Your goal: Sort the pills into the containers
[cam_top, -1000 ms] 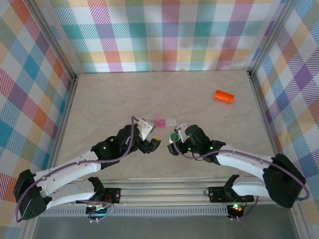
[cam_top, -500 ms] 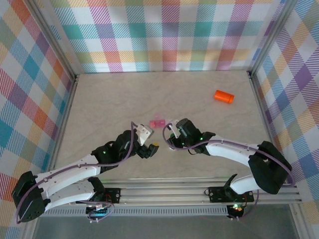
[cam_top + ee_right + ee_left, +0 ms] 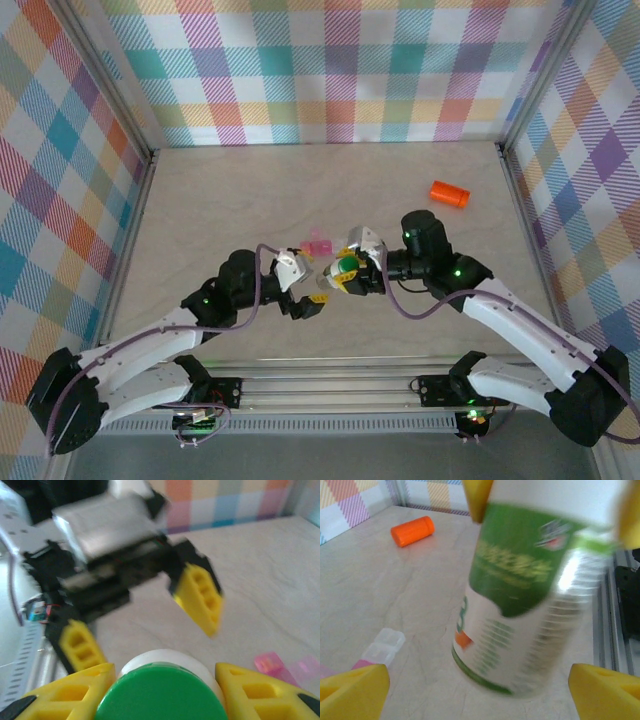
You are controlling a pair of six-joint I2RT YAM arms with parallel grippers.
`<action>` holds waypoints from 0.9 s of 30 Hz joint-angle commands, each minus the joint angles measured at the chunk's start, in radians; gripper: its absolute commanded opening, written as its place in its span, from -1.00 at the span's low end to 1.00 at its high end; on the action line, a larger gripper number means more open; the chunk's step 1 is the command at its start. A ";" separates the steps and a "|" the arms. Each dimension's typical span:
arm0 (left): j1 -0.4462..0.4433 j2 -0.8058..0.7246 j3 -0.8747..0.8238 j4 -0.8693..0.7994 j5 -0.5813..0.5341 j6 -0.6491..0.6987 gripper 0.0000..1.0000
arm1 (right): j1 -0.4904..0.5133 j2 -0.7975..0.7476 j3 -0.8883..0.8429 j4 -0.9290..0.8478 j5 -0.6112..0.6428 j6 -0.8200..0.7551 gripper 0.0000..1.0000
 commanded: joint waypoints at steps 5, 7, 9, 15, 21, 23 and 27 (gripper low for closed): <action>0.009 0.063 0.090 0.071 0.223 0.062 0.77 | 0.001 0.058 0.101 -0.020 -0.272 -0.055 -0.23; 0.009 0.074 0.104 0.051 0.247 0.075 0.64 | 0.000 0.062 0.100 0.007 -0.283 -0.043 -0.22; 0.009 0.070 0.107 0.052 0.264 0.073 0.50 | 0.001 0.065 0.101 0.011 -0.278 -0.043 -0.21; 0.009 0.065 0.119 0.055 0.295 0.069 0.02 | 0.001 0.068 0.103 0.021 -0.265 -0.047 -0.21; 0.009 0.083 0.125 0.040 0.292 0.076 -0.22 | 0.001 0.065 0.112 0.012 -0.225 -0.048 -0.09; 0.009 0.076 0.110 0.068 0.241 0.064 -0.43 | 0.001 0.059 0.110 0.004 -0.174 -0.043 -0.02; 0.010 0.039 0.075 0.111 0.084 0.037 -0.82 | -0.005 0.031 0.092 0.002 -0.052 0.002 0.20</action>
